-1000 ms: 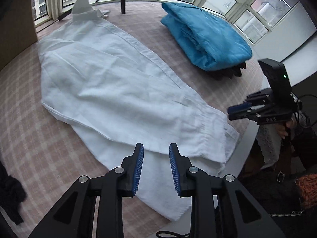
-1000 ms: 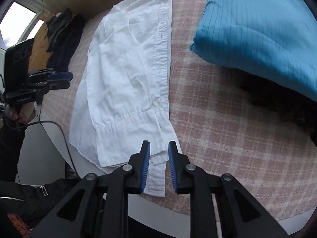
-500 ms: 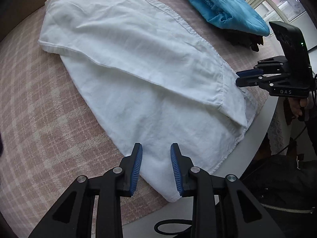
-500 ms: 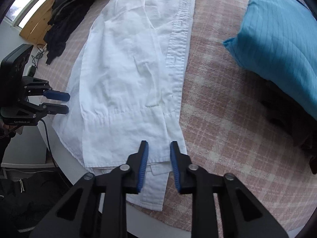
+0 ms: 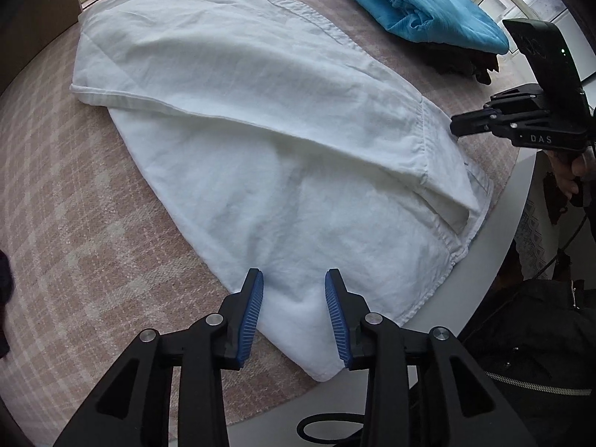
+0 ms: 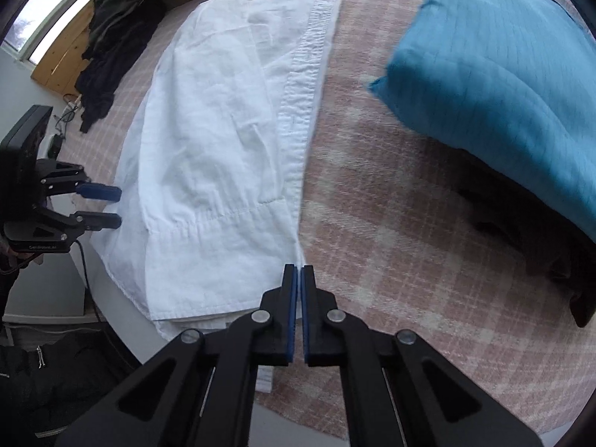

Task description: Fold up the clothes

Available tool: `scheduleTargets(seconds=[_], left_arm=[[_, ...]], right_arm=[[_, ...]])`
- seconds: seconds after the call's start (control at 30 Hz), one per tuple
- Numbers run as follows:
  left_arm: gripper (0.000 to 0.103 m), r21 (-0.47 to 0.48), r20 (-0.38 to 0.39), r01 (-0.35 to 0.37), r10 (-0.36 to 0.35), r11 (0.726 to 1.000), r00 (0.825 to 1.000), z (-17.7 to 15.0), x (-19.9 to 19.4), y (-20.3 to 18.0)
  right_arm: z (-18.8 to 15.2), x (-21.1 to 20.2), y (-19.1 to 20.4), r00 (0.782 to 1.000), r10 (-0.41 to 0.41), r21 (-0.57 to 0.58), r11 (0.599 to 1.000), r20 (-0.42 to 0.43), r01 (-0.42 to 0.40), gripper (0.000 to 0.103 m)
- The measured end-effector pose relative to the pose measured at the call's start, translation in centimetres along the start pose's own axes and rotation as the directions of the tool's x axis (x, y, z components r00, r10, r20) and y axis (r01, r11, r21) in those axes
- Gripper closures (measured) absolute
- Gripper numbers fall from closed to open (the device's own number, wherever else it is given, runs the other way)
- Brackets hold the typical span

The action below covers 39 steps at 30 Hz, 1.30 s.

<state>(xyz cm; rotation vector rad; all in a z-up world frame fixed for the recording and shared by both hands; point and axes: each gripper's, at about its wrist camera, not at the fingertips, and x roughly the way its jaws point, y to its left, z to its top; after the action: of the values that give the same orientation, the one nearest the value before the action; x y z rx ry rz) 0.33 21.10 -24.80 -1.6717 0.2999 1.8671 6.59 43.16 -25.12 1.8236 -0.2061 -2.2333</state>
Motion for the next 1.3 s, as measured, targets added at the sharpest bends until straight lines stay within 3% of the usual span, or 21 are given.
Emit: scheduleTargets(seconds=[0.07,0.2,0.37,0.5,0.63,0.77,0.93,1.0,1.03,1.13,1.3], left_arm=[[0.070,-0.017,0.002,-0.003,0.003,1.000,1.000,-0.2,-0.4,0.3],[0.070,-0.078,0.039,-0.006,0.009,0.997,0.999,-1.3,-2.3,1.3],[0.070,-0.087,0.096,0.041,-0.033,0.995,0.995,-0.8,-3.3,0.8],[0.070,-0.028,0.164,-0.002,0.007,1.000,0.986,2.5,-3.5,-0.5],[0.070,-0.024,0.234,0.026,-0.019,0.999,0.972,6.4,-3.4,0.7],[0.070,-0.005,0.164,0.021,-0.020,1.000,0.986,8.8,-0.2,0.3],[0.070,0.027,0.144,-0.006,0.002,1.000,0.990,6.7,0.7,0.0],[0.070,0.002,0.121,-0.011,0.011,1.000,0.993,5.5,0.0,0.4],[0.070,-0.017,0.111,-0.012,0.014,1.000,0.994,4.7,-0.5,0.6],[0.069,-0.090,0.125,-0.003,0.014,0.996,0.992,1.6,-2.9,1.2],[0.061,-0.186,0.103,0.013,0.007,0.983,0.995,-2.2,-3.8,0.8]], right_arm=[[0.0,-0.4,0.8,1.000,-0.008,-0.011,1.000,-0.001,0.008,0.097],[0.3,-2.9,2.3,0.993,-0.036,-0.044,0.998,0.116,0.041,0.096],[2.0,-0.1,6.2,0.991,0.041,-0.121,0.992,0.131,-0.026,0.096],[4.0,3.5,7.2,0.994,0.051,-0.135,0.990,0.092,-0.038,0.096],[3.0,3.8,7.2,0.996,0.043,-0.136,0.990,0.079,-0.032,0.096],[0.8,2.9,6.4,0.997,0.056,-0.112,0.992,0.049,-0.050,0.095],[-2.2,1.8,5.4,0.998,0.067,-0.095,0.993,-0.012,-0.068,0.095],[-2.9,0.7,4.5,0.998,0.058,-0.061,0.997,0.005,-0.057,0.095],[-3.2,0.0,4.0,0.998,0.054,-0.035,0.998,0.028,-0.053,0.093],[-3.9,-1.6,1.6,0.995,0.011,0.073,0.997,0.099,-0.018,0.051],[-4.3,-0.9,0.4,0.993,0.007,0.149,0.989,0.122,-0.026,0.049]])
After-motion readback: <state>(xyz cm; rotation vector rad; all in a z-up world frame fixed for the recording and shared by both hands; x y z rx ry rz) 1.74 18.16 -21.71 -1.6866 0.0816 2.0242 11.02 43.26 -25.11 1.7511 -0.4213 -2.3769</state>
